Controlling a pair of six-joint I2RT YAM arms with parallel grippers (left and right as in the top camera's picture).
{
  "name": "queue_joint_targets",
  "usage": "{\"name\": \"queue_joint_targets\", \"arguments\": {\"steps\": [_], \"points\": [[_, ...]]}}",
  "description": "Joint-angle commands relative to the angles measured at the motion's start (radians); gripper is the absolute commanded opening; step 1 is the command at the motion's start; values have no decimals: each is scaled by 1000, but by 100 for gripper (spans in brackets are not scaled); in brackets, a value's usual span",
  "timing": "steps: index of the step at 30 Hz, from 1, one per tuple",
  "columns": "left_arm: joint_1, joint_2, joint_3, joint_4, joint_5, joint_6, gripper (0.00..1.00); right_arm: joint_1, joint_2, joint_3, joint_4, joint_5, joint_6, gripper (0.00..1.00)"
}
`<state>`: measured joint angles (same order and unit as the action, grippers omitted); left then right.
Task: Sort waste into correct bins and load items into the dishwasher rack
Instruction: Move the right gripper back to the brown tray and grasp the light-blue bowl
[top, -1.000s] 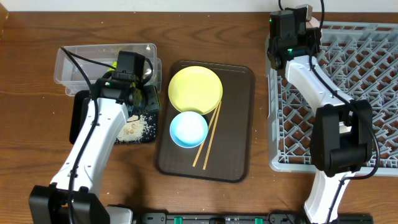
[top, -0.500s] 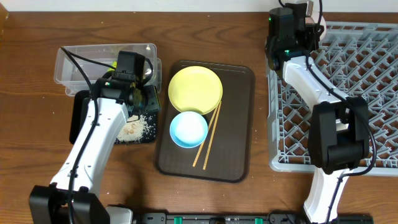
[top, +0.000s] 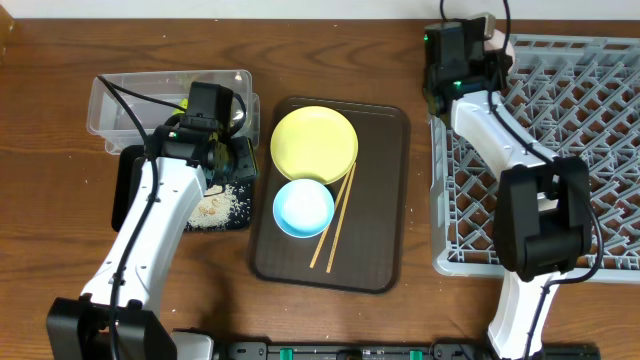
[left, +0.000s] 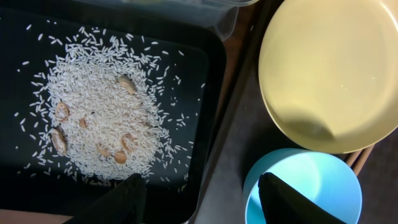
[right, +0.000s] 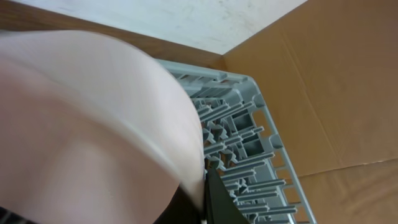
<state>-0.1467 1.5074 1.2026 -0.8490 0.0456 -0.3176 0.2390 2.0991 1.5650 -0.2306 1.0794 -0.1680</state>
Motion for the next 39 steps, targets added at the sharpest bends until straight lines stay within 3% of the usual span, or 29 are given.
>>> {"name": "queue_joint_targets", "arguments": {"steps": [1,7,9,11,12,19,31,39], "points": [[0,-4,-1,-3,-8,-6,62,39,5,-10,-43,-36,15,1],[0,-4,-1,-3,-8,-6,62,96,-22,-10,-134,-33,91,8],[0,-4,-1,-3,-8,-6,61,109,-28,-10,-179,-34,146,16],[0,-4,-1,-3,-8,-6,61,117,-31,-10,-231,-38,182,34],[0,-4,-1,-3,-8,-6,62,121,-31,-10,-254,-41,196,38],[0,-4,-1,-3,-8,-6,61,126,-49,-10,-409,-86,344,45],[0,-4,-1,-3,-9,-6,66,121,-290,-10,-420,-620,346,66],[1,-4,-1,-6,-30,-7,66,131,-274,-10,-472,-1299,298,70]]}}
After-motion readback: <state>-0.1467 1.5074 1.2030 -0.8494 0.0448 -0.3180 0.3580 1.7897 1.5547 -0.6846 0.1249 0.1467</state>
